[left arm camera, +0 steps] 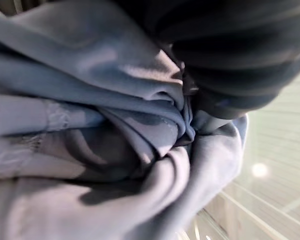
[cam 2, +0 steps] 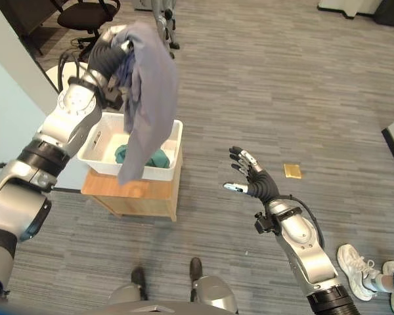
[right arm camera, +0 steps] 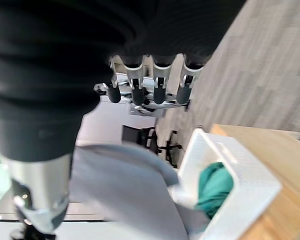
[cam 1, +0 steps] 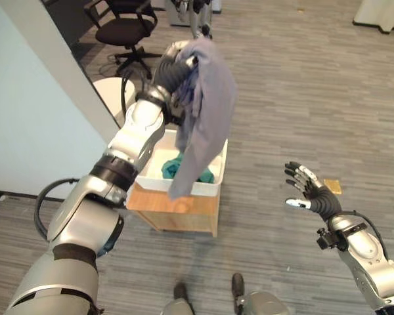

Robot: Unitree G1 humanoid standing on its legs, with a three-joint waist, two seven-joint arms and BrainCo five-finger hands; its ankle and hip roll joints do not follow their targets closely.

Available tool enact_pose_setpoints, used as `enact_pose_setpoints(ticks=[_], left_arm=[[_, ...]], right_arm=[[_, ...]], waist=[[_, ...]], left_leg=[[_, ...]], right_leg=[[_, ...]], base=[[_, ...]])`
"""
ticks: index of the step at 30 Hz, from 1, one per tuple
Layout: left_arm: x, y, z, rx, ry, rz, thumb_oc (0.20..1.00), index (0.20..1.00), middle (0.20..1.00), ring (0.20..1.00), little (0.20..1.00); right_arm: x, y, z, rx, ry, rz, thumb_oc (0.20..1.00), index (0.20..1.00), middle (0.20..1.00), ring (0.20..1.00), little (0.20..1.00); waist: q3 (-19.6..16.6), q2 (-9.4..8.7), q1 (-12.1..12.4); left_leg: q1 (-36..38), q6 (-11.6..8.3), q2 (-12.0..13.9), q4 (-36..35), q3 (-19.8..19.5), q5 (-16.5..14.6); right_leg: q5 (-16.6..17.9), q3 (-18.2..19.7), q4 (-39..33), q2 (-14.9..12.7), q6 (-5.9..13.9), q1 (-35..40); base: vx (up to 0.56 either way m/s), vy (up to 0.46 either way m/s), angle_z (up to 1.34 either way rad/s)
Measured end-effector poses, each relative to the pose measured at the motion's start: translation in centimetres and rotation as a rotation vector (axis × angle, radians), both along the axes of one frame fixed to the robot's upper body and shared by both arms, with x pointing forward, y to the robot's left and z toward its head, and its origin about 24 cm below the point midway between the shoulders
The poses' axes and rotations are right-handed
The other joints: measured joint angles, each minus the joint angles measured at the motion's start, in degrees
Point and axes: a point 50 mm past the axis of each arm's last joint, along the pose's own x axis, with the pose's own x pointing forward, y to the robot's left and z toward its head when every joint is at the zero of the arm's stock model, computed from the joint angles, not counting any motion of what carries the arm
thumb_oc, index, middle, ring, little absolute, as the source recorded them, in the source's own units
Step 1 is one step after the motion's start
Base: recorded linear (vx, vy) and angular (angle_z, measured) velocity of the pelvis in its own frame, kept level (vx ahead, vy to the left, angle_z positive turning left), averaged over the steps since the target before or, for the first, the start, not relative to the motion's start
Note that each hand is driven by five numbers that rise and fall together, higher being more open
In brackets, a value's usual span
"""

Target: Pick up bed clothes into laundry basket.

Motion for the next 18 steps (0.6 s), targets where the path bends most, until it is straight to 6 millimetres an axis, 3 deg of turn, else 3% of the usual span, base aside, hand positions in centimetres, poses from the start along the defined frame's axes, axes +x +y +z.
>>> enact_pose_setpoints(ticks=[3,5,7,13,18], left_arm=[[0.0,-0.5,0.2,0.001,-0.007,-0.007,0.2,0.2,0.2,0.2,0.2],[0.1,-0.7,1.0,0.012,-0.023,-0.003,0.2,0.2,0.2,0.2,0.2],[0.2,-0.3,1.2,0.012,-0.023,0.013,0.2,0.2,0.2,0.2,0.2],[0.0,2.0,2.1,0.035,-0.047,0.078,0.2,0.2,0.2,0.2,0.2],[0.0,4.6,2.6,0.033,-0.05,0.167,0.2,0.2,0.2,0.2,0.2]], right_arm=[[-0.9,-0.3,-1.1,-0.007,0.053,-0.007,1.0,1.0,1.0,1.0,1.0],[-1.0,-0.3,-1.2,-0.006,0.059,-0.005,1.0,1.0,1.0,1.0,1.0],[-1.1,-0.2,-1.2,-0.002,0.061,0.003,1.0,1.0,1.0,1.0,1.0],[-1.5,0.2,-1.9,0.001,0.09,0.033,1.0,1.0,1.0,1.0,1.0],[-1.5,0.2,-1.9,-0.008,0.089,0.031,1.0,1.0,1.0,1.0,1.0]], waist=[[0.35,1.17,-1.18],[0.29,1.34,-1.92],[0.13,1.92,-2.18],[0.04,2.03,-1.53],[-0.17,1.76,-0.81]], left_leg=[[0.25,1.48,-0.9,1.17,-0.31,1.11],[1.34,1.52,-1.33,-0.89,0.02,3.32],[3.3,3.21,-2.0,-3.61,1.43,7.43],[4.84,5.05,-5.51,-6.2,2.47,7.67],[4.02,5.1,-5.62,-6.21,2.59,7.4]], right_leg=[[0.32,0.5,-1.44,1.61,-0.62,2.38],[0.07,1.46,-1.45,1.63,-0.09,2.3],[-0.21,2.55,-1.44,1.11,1.11,2.7],[-1.38,3.35,-1.51,-2.23,3.38,2.96],[-1.4,3.88,-1.51,-2.37,3.58,2.02]], base=[[0.19,0.15,-0.31],[0.18,0.132,-0.2],[0.12,0.108,-0.15],[0.08,0.077,0.03],[0.02,0.021,-0.03]])
